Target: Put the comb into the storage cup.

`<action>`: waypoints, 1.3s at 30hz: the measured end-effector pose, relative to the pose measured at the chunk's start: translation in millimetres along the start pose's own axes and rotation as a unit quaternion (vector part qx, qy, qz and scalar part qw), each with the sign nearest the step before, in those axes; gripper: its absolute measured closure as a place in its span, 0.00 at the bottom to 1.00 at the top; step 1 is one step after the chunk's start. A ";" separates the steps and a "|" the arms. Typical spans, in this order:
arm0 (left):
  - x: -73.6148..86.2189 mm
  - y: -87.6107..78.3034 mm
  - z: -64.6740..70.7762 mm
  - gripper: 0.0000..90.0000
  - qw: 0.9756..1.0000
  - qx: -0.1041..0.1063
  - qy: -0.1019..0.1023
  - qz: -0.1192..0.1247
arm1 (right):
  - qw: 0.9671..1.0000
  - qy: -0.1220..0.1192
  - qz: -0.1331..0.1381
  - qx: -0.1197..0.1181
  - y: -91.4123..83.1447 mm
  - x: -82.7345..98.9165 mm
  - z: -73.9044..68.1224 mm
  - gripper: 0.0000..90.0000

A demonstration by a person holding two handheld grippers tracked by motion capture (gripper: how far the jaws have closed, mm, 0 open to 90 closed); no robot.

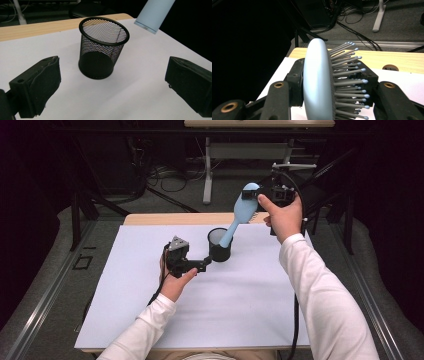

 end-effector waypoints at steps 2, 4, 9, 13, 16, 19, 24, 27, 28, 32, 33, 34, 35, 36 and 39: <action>-0.6 0.1 0.3 0.01 1.000 -0.002 0.002 0.003 | 1.000 -0.001 0.000 0.002 1.2 -1.1 -0.7 0.56; -1.4 -0.2 0.2 0.01 1.000 -0.001 0.000 0.007 | 1.000 -0.003 0.002 0.006 2.4 -2.2 -1.6 0.56; -2.8 -2.5 -2.3 0.01 1.000 -0.001 -0.004 0.007 | 1.000 -0.011 0.008 0.013 5.4 -5.4 -4.5 0.56; -3.8 -4.0 -2.9 0.01 1.000 0.009 -0.012 0.005 | 1.000 -0.016 0.014 0.022 8.7 -8.5 -6.7 0.55; -4.2 -6.2 -1.7 0.01 1.000 0.016 -0.013 -0.001 | 0.999 -0.021 0.016 0.027 12.5 -9.7 -8.3 0.55; -4.8 -8.2 -2.0 0.01 1.000 0.014 -0.003 -0.007 | 0.999 -0.027 0.013 0.031 16.7 -9.4 -11.2 0.55; -4.7 -9.0 -2.7 0.01 1.000 0.015 -0.002 -0.010 | 0.998 -0.043 0.011 0.041 22.7 -10.9 -18.3 0.55; -5.4 -9.5 -3.6 0.01 1.000 0.017 -0.005 -0.007 | 0.998 -0.051 0.013 0.046 26.0 -12.1 -22.1 0.55; -5.7 -10.1 -3.5 0.01 1.000 0.022 -0.005 -0.008 | 0.997 -0.053 0.013 0.047 27.3 -12.4 -23.2 0.55; -6.2 -11.8 -4.6 0.02 1.000 0.023 0.001 -0.011 | 0.996 -0.064 0.012 0.054 31.7 -12.2 -27.7 0.55; -6.1 -12.2 -5.3 0.04 1.000 0.020 0.001 -0.012 | 0.996 -0.066 0.011 0.054 33.0 -12.1 -28.3 0.55; -6.1 -12.6 -6.7 0.06 1.000 0.015 0.002 -0.014 | 0.996 -0.064 0.011 0.054 34.2 -12.0 -29.4 0.55; -5.9 -13.0 -7.4 0.07 1.000 0.014 0.001 -0.016 | 0.996 -0.067 0.010 0.054 35.4 -11.9 -30.0 0.55; -5.9 -13.3 -8.4 0.07 1.000 0.012 0.001 -0.017 | 0.996 -0.067 0.009 0.054 36.6 -11.7 -30.8 0.55; -6.5 -14.2 -10.4 0.07 1.000 0.010 -0.002 -0.016 | 0.996 -0.070 0.007 0.057 40.0 -11.4 -32.2 0.55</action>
Point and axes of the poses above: each handheld gripper's, and its own axes: y roughly forward along the jaws, x roughly out of its underside, z roughly to its right, the point moved 7 cm from there along y, roughly forward along the jaws, and after that the axes turned 1 degree about -z, right-handed, at the moved point
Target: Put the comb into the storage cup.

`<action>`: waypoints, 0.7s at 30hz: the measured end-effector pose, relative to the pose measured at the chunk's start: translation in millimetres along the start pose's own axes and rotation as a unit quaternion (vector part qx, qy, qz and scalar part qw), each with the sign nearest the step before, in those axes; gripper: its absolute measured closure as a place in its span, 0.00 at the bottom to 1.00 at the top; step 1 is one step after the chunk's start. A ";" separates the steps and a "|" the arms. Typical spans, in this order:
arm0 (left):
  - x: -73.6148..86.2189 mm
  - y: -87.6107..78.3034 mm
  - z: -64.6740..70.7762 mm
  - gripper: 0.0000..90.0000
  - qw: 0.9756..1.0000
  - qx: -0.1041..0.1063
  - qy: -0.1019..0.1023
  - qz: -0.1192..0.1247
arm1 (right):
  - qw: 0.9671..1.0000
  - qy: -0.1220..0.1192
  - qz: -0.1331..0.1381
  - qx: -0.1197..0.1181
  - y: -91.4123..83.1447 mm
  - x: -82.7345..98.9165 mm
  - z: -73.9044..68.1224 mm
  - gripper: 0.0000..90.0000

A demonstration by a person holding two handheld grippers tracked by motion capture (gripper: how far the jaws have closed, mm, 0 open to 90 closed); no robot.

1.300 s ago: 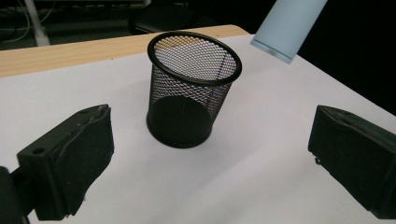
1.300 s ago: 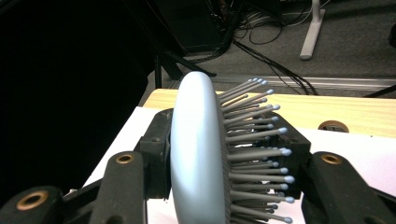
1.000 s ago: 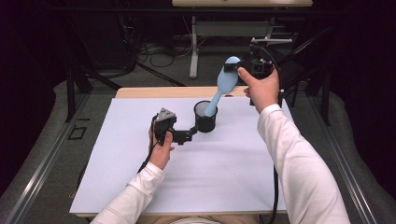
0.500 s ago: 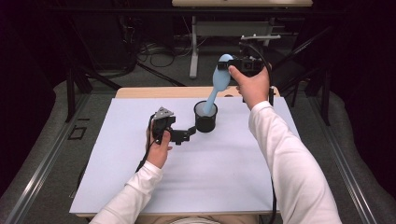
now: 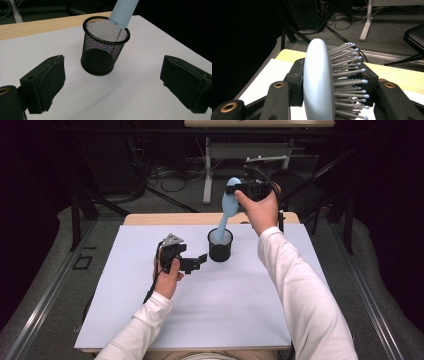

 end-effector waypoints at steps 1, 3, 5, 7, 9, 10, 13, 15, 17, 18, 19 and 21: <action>-0.2 -0.4 -0.8 0.07 1.000 -0.002 0.001 0.000 | 1.000 -0.002 0.000 0.000 0.9 -0.2 -0.2 0.55; -0.5 -1.4 -1.9 0.07 1.000 -0.003 0.000 -0.002 | 1.000 -0.002 0.001 0.002 2.5 -0.2 -0.5 0.55; -0.6 -1.6 -2.9 0.07 1.000 -0.005 -0.003 -0.001 | 1.000 -0.002 0.000 0.004 4.1 0.2 -0.7 0.55; -0.2 -1.5 -4.1 0.06 1.000 -0.005 -0.002 -0.004 | 1.000 -0.005 0.000 0.006 5.6 0.7 -0.4 0.55; 0.6 -0.9 -4.5 0.04 1.000 -0.004 -0.004 -0.007 | 1.000 -0.006 -0.001 0.009 6.7 0.8 -0.2 0.55; 1.0 -0.4 -4.6 0.04 1.000 -0.004 -0.003 -0.009 | 1.000 -0.008 0.001 0.011 7.0 0.5 -0.1 0.55; 1.4 0.0 -4.0 0.02 1.000 -0.003 -0.001 -0.012 | 1.000 -0.008 0.003 0.013 8.3 0.2 0.4 0.55; 0.8 -0.7 -3.8 0.01 1.000 -0.002 -0.004 -0.010 | 1.000 -0.008 0.002 0.016 9.8 0.8 0.8 0.55; 0.1 -1.2 -4.8 0.01 1.000 -0.004 -0.001 -0.009 | 1.000 -0.011 0.002 0.019 11.5 1.6 0.8 0.55; -0.3 -1.3 -5.6 0.01 1.000 -0.007 -0.001 -0.007 | 1.000 -0.012 0.001 0.020 12.4 1.9 0.5 0.55; -0.3 -1.3 -5.7 0.01 1.000 -0.007 -0.004 -0.007 | 1.000 -0.013 0.001 0.021 13.2 2.2 0.1 0.55; 0.0 -1.2 -5.9 0.01 1.000 -0.005 -0.004 -0.010 | 1.000 -0.013 0.002 0.021 14.5 2.3 -0.9 0.55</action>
Point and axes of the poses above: each handheld gripper's, and its own axes: y roughly forward along the jaws, x roughly out of its underside, z roughly to its right, the point moved 7 cm from there along y, roughly forward along the jaws, and after that the axes turned 1 degree about -z, right-handed, at the moved point
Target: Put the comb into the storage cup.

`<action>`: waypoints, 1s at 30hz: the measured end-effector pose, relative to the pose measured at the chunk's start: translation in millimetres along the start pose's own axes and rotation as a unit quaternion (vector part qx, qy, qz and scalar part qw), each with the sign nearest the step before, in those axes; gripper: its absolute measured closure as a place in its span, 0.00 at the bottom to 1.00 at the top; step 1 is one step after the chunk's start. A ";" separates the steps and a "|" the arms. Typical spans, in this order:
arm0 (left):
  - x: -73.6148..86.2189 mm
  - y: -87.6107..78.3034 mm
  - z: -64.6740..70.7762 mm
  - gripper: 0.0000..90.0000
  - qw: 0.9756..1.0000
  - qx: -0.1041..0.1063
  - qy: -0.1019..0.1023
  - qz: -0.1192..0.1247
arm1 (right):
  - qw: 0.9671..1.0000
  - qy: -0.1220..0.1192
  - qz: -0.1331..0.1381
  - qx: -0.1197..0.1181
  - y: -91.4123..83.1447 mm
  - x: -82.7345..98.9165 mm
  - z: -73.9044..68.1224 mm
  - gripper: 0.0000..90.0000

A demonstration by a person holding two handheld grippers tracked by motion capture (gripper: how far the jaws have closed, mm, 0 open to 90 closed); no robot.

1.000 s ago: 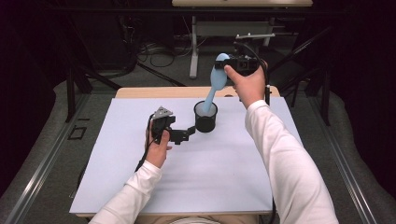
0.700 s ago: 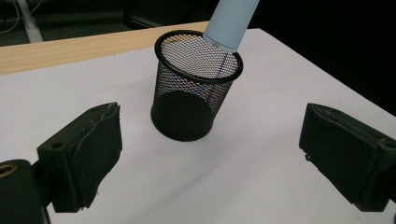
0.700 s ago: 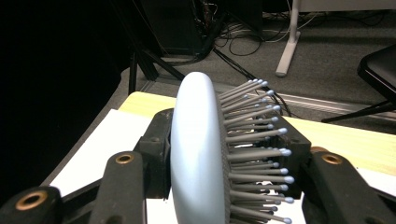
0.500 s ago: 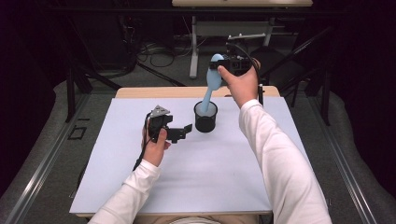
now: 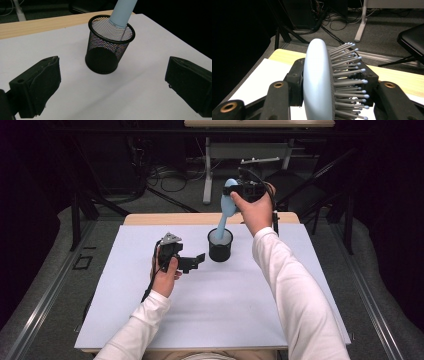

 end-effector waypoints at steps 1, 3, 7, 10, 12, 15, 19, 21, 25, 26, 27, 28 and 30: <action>0.1 0.1 -0.1 0.01 1.000 0.000 0.002 0.000 | 1.000 0.000 0.001 0.000 0.4 0.0 -0.6 0.55; 0.2 -0.4 -0.5 0.01 1.000 -0.004 0.006 -0.002 | 1.000 -0.003 0.000 0.000 2.0 0.4 -1.2 0.55; 0.5 -1.1 -1.4 0.01 1.000 -0.003 0.006 -0.007 | 1.000 -0.003 -0.001 0.004 4.8 1.2 -1.3 0.55; 0.5 -1.6 -3.2 0.01 1.000 -0.004 0.005 -0.008 | 1.000 -0.005 0.001 0.008 6.6 1.3 -0.8 0.55; 0.2 -1.8 -4.0 0.01 1.000 -0.006 0.001 -0.006 | 1.000 -0.007 0.002 0.011 8.0 1.7 -0.2 0.55; -0.4 -3.0 -5.6 0.01 1.000 -0.006 0.002 -0.006 | 1.000 -0.006 0.004 0.015 11.1 3.3 0.8 0.55; -1.2 -4.4 -6.6 0.01 1.000 -0.005 0.001 -0.004 | 1.000 -0.011 0.003 0.022 17.1 8.3 2.6 0.55; -1.0 -4.5 -7.0 0.01 1.000 -0.006 -0.001 -0.005 | 1.000 -0.011 0.000 0.023 20.4 11.3 3.9 0.55; -0.4 -3.6 -7.9 0.01 1.000 -0.005 0.000 -0.008 | 0.999 -0.016 -0.003 0.029 25.5 15.3 5.5 0.55; -0.2 -3.5 -8.3 0.01 1.000 -0.006 0.000 -0.008 | 0.999 -0.017 -0.003 0.030 26.6 16.2 5.8 0.55; -0.1 -3.5 -8.5 0.01 1.000 -0.007 -0.002 -0.008 | 0.999 -0.017 -0.004 0.031 27.7 17.0 5.9 0.55; -0.1 -3.6 -8.6 0.01 1.000 -0.007 -0.003 -0.008 | 0.999 -0.017 -0.004 0.032 28.9 17.8 5.9 0.55; -0.3 -4.2 -9.1 0.01 1.000 -0.007 -0.001 -0.008 | 0.999 -0.019 -0.005 0.033 31.3 19.8 6.2 0.55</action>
Point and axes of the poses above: each handheld gripper's, and its own axes: y roughly forward along the jaws, x roughly out of its underside, z roughly to its right, the point moved 7 cm from there along y, roughly forward along the jaws, and after that the axes turned 1 degree about -z, right-handed, at the moved point
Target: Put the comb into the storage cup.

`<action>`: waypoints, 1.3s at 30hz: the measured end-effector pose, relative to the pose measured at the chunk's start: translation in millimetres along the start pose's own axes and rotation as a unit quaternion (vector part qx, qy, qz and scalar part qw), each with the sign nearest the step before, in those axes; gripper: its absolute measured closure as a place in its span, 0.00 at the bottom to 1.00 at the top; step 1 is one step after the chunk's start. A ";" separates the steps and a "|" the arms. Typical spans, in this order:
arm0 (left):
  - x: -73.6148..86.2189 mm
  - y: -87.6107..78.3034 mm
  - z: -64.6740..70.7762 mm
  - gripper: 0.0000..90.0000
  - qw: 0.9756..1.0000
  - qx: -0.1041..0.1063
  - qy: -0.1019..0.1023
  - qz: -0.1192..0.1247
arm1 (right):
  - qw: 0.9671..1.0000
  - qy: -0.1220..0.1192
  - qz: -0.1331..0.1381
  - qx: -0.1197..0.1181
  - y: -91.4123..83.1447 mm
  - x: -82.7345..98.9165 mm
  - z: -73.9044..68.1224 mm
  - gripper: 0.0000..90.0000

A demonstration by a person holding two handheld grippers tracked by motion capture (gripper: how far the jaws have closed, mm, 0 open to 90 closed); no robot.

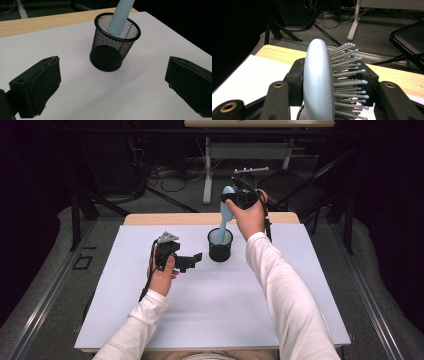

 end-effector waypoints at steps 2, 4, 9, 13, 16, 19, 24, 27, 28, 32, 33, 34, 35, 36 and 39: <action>-0.3 -0.8 -0.7 0.01 1.000 -0.003 0.000 0.000 | 1.000 -0.003 -0.001 0.002 2.4 2.2 -0.1 0.55; -0.4 -1.2 -1.4 0.01 1.000 -0.004 0.002 0.000 | 1.000 -0.005 -0.001 0.003 4.5 4.3 0.3 0.55; -0.6 -1.2 -2.0 0.01 1.000 -0.003 0.001 0.001 | 1.000 -0.004 -0.006 0.003 9.4 9.5 0.9 0.55; -0.6 -1.7 -2.2 0.01 1.000 -0.002 -0.001 0.001 | 1.000 -0.009 -0.005 0.006 12.5 12.6 0.1 0.55; -0.6 -1.5 -2.5 0.01 1.000 -0.004 -0.003 0.003 | 1.000 -0.012 -0.007 0.007 15.8 16.4 -1.1 0.55; -0.7 -1.5 -2.4 0.01 1.000 -0.004 -0.003 0.003 | 1.000 -0.016 -0.011 0.011 19.1 20.6 -2.1 0.55; -0.7 -1.5 -2.2 0.01 1.000 -0.002 0.001 0.002 | 1.000 -0.019 -0.013 0.012 22.8 24.7 -4.3 0.55; -0.6 -1.4 -2.5 0.01 1.000 -0.004 0.000 0.003 | 1.000 -0.022 -0.013 0.013 23.9 25.2 -4.8 0.55; -0.6 -1.5 -2.3 0.01 1.000 -0.004 -0.003 0.003 | 1.000 -0.021 -0.012 0.013 24.1 25.3 -4.9 0.55; -0.9 -2.3 -2.7 0.01 1.000 -0.003 -0.003 0.003 | 1.000 -0.022 -0.013 0.014 25.5 26.5 -5.4 0.55; -1.1 -2.3 -2.7 0.01 1.000 -0.002 -0.003 0.004 | 1.000 -0.023 -0.013 0.015 25.9 27.0 -5.5 0.55; -1.2 -2.5 -2.9 0.01 1.000 -0.003 -0.003 0.005 | 1.000 -0.023 -0.014 0.015 26.3 27.6 -5.8 0.55; -1.3 -2.6 -3.0 0.01 1.000 -0.003 -0.004 0.005 | 1.000 -0.024 -0.013 0.015 26.8 28.1 -5.9 0.55; -1.4 -2.6 -3.1 0.01 1.000 -0.003 -0.004 0.006 | 1.000 -0.024 -0.013 0.015 27.5 28.7 -5.8 0.55; -1.0 -2.4 -3.2 0.01 1.000 -0.003 -0.005 0.005 | 0.999 -0.025 -0.016 0.016 29.6 31.3 -5.9 0.55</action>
Point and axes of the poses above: each handheld gripper's, and its own axes: y roughly forward along the jaws, x roughly out of its underside, z roughly to its right, the point moved 7 cm from there along y, roughly forward along the jaws, and after that the axes turned 1 degree about -z, right-handed, at the moved point
